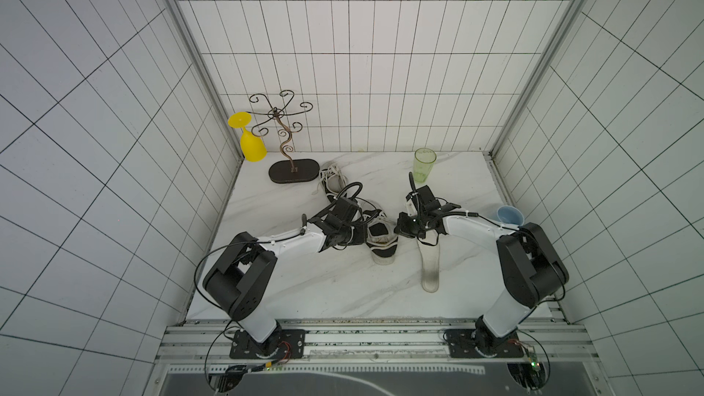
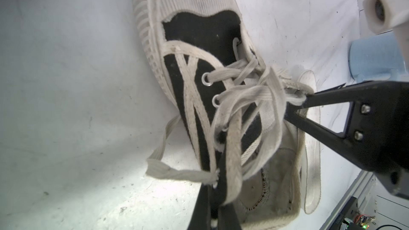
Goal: Insert the insole into the shoe
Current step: Adjust the shoe at the center of the board.
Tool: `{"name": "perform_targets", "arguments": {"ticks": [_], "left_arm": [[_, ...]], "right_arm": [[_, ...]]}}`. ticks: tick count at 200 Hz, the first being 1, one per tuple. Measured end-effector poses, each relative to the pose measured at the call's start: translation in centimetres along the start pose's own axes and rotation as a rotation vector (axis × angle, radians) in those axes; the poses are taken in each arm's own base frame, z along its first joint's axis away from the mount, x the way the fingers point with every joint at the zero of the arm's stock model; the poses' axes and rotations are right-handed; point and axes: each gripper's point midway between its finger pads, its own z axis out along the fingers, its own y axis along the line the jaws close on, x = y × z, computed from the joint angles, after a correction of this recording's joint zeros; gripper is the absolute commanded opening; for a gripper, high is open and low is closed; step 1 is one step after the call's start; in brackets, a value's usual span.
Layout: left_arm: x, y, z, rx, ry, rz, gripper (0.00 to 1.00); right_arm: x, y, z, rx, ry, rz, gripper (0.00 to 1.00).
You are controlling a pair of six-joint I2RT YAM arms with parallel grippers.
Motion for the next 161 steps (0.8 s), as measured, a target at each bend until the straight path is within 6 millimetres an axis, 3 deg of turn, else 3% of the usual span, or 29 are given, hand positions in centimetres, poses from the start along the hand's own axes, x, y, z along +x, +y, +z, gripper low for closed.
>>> {"name": "perform_targets", "arguments": {"ticks": [25,43,78,112,143,161], "left_arm": [[2.0,-1.3,0.6,0.031,0.055,0.021,0.30],[2.5,-2.6,0.6,0.038,0.087,0.058,0.38],[2.0,-3.8,-0.3,0.030,0.121,0.110,0.39],[1.5,-4.7,-2.1,0.007,0.171,0.198,0.26],[-1.6,-8.0,-5.3,0.057,0.073,0.296,0.38],[-3.3,-10.6,-6.5,0.144,-0.010,0.344,0.40]], "right_arm": [[-1.1,0.0,-0.2,-0.023,-0.030,-0.044,0.00],[-1.8,-0.1,-0.4,-0.029,-0.051,-0.091,0.00],[-2.3,0.3,-0.2,-0.042,-0.074,-0.178,0.00],[-3.1,1.0,-0.3,-0.067,-0.107,-0.220,0.00],[-3.4,1.4,-0.3,-0.085,-0.122,-0.229,0.01],[-3.6,1.7,-0.4,-0.099,-0.131,-0.231,0.01]]}}
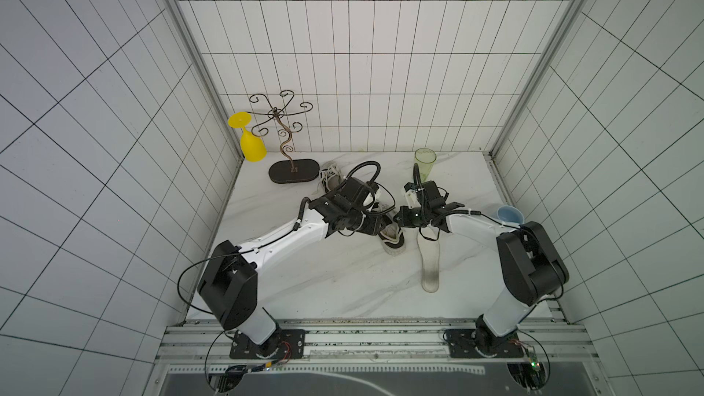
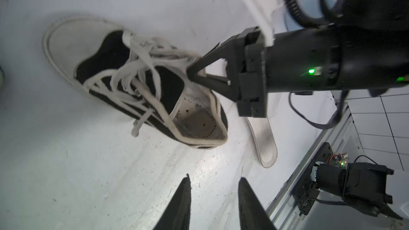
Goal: Insert the insole into the shoe
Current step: Adjust the shoe at the center of the board.
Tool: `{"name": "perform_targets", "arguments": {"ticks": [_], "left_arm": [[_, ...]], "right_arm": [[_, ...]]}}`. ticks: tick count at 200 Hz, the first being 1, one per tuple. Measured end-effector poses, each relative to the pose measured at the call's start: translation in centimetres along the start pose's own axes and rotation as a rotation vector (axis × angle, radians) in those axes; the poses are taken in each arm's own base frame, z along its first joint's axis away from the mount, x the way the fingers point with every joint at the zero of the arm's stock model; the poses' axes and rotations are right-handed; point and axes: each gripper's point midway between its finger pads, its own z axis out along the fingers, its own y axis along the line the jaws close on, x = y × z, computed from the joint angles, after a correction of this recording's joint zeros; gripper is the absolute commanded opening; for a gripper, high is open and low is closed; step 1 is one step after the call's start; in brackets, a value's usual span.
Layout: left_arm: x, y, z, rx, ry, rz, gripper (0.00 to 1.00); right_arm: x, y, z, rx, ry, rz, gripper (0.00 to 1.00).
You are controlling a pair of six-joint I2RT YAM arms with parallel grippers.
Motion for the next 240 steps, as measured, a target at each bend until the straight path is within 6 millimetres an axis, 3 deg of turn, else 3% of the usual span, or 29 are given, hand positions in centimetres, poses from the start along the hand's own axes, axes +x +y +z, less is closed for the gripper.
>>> {"name": "perform_targets", "arguments": {"ticks": [14,29,50,69,129,161,240], "left_arm": [[-0.9,-0.9,0.7,0.037,-0.026,0.041,0.36],[-1.2,-0.8,2.9,0.038,-0.011,0.082,0.36],[0.1,1.1,6.1,-0.018,0.044,0.138,0.38],[0.8,3.1,7.5,-0.091,0.075,0.197,0.40],[-1.2,5.5,8.7,-0.241,0.079,0.405,0.43],[-0.3,7.2,9.4,-0.307,0.127,0.455,0.44],[1.6,9.5,11.9,-0.369,0.191,0.489,0.47]], "right_arm": [[-0.2,0.2,0.0,-0.012,-0.009,0.000,0.01],[-0.5,0.5,0.0,-0.027,-0.017,0.004,0.02],[-0.7,0.7,0.0,-0.032,-0.028,-0.002,0.02],[-0.8,0.6,-0.1,-0.043,-0.026,0.013,0.02],[-1.2,1.1,-0.1,-0.077,-0.036,0.007,0.02],[-1.1,1.1,0.2,-0.087,-0.034,0.008,0.02],[-1.1,1.1,0.4,-0.118,-0.021,0.024,0.02]]}}
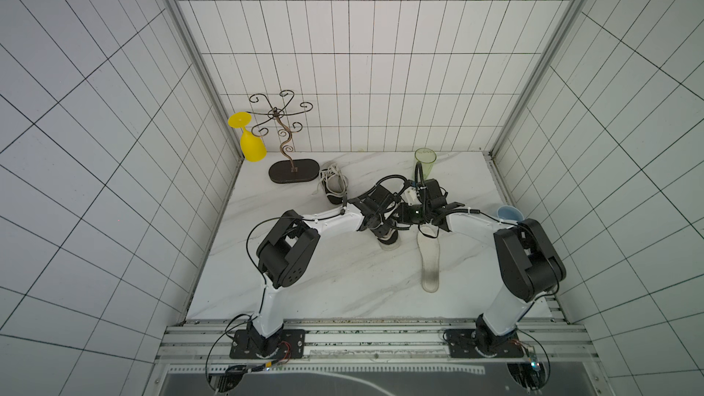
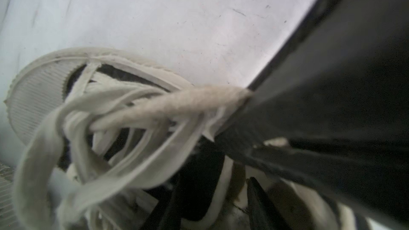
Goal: Insert the insole into the shoe
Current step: Adjust the shoe at the center of the board.
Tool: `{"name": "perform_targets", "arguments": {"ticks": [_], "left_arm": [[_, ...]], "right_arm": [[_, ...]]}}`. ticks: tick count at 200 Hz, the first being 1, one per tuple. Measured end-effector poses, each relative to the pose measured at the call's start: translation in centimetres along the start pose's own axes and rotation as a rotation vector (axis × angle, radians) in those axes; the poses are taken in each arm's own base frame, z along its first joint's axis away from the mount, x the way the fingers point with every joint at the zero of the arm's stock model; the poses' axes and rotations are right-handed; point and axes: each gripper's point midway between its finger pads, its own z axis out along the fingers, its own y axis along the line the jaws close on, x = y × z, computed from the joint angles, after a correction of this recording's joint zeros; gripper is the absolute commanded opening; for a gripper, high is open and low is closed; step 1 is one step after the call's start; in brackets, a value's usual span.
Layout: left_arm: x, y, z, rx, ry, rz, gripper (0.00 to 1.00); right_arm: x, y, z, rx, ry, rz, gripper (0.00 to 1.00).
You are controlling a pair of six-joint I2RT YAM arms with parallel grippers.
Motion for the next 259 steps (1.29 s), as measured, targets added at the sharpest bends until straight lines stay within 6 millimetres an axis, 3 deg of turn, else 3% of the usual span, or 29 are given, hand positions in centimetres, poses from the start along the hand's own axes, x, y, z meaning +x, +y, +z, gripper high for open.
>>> {"name": "perform_targets", "arguments": {"ticks": [14,34,49,88,129,147,165,192,208,227,259], "left_arm": [[-0.1,0.2,0.1,-0.019,-0.002,0.004,0.41],[-0.3,0.8,0.1,-0.067,-0.012,-0.002,0.13],[-0.5,1.0,0.1,-0.090,-0.018,0.004,0.00],[-0.9,0.8,-0.3,-0.062,-0.027,-0.034,0.00],[-3.1,1.3,-4.5,0.093,-0.096,-0.229,0.00],[-3.5,1.7,-6.0,0.187,-0.111,-0.351,0.00],[-2.7,1.8,-6.0,0.271,-0.095,-0.469,0.00],[-0.6,1.5,-4.8,0.370,-0.051,-0.660,0.00],[-0.4,1.2,-4.5,0.402,-0.048,-0.743,0.00],[-0.6,1.0,-4.7,0.421,-0.061,-0.823,0.00],[-1.2,0.9,-5.8,0.433,-0.089,-0.915,0.00]], "right_arm": [[0.0,0.0,0.0,-0.005,0.001,0.001,0.01],[0.0,0.0,0.0,-0.008,0.004,0.001,0.01],[0.0,-0.2,0.1,-0.006,0.005,-0.001,0.01],[0.4,-0.6,0.3,0.004,0.017,-0.013,0.01],[0.9,-1.1,0.3,0.025,0.038,-0.012,0.09],[0.9,-1.4,0.3,0.039,0.035,-0.013,0.24],[1.0,-1.9,0.3,0.070,0.039,-0.016,0.43],[1.6,-2.7,-0.4,0.123,0.059,0.006,0.59],[1.8,-2.7,-1.4,0.150,0.065,0.025,0.63],[2.4,-2.1,-2.6,0.180,0.085,0.058,0.79],[4.0,-0.6,-3.0,0.245,0.144,0.089,0.81]]}}
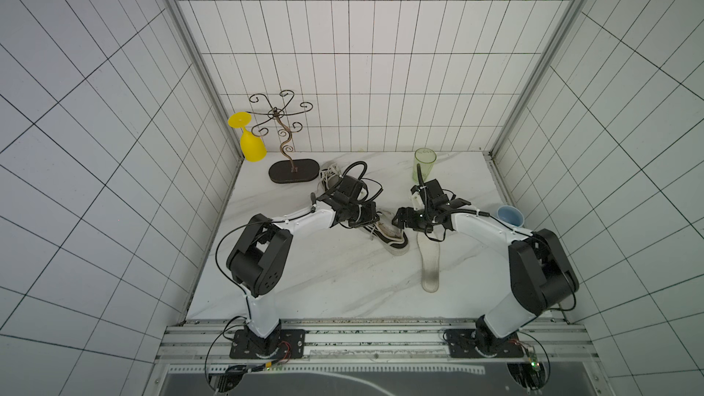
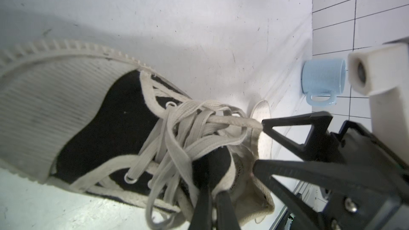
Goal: Insert the insole into the shoe
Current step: Adjust the shoe at the center of the board.
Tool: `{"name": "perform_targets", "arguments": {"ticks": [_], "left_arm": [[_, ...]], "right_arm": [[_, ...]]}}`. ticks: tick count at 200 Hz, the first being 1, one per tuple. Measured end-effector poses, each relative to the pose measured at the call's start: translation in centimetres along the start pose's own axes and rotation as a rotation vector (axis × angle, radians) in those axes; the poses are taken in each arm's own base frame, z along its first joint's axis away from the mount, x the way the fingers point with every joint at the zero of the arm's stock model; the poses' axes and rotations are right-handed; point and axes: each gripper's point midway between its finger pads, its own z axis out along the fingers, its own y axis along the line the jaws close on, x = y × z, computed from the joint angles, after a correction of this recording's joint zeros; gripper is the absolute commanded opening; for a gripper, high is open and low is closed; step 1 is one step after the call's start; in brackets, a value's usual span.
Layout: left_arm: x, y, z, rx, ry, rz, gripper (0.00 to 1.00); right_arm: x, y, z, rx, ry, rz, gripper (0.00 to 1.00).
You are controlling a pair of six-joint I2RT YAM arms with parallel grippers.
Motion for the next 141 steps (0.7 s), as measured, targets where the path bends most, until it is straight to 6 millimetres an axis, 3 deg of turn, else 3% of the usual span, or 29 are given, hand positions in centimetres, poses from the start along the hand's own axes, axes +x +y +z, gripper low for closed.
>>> {"name": "perform_targets", "arguments": {"ticks": [36,56,70,83,104,132,141], "left_arm": [[0.1,-0.2,-0.3,0.006,-0.024,-0.082,0.00],[0.0,-0.4,-0.8,0.014,-0.043,-0.114,0.00],[0.0,-0.5,-1.3,0.019,-0.057,-0.129,0.00],[0.1,-0.6,-1.8,0.020,-0.070,-0.136,0.00],[0.2,-1.0,-2.7,0.021,-0.089,-0.132,0.00],[0.3,-0.3,-2.9,0.005,-0.103,-0.136,0.00],[0.3,0.2,-2.8,-0.006,-0.105,-0.141,0.00]], "right_arm": [[1.8,0.4,0.8,0.109,0.071,0.032,0.76],[2.3,-1.7,0.9,0.217,0.081,0.067,0.73],[2.5,-3.2,0.7,0.282,0.081,0.084,0.64],[2.3,-4.6,0.4,0.335,0.072,0.100,0.58],[1.9,-5.8,-0.3,0.402,0.057,0.099,0.57],[0.5,-5.8,-1.6,0.449,0.027,0.072,0.58],[-0.1,-5.6,-2.0,0.454,0.012,0.059,0.49]]}}
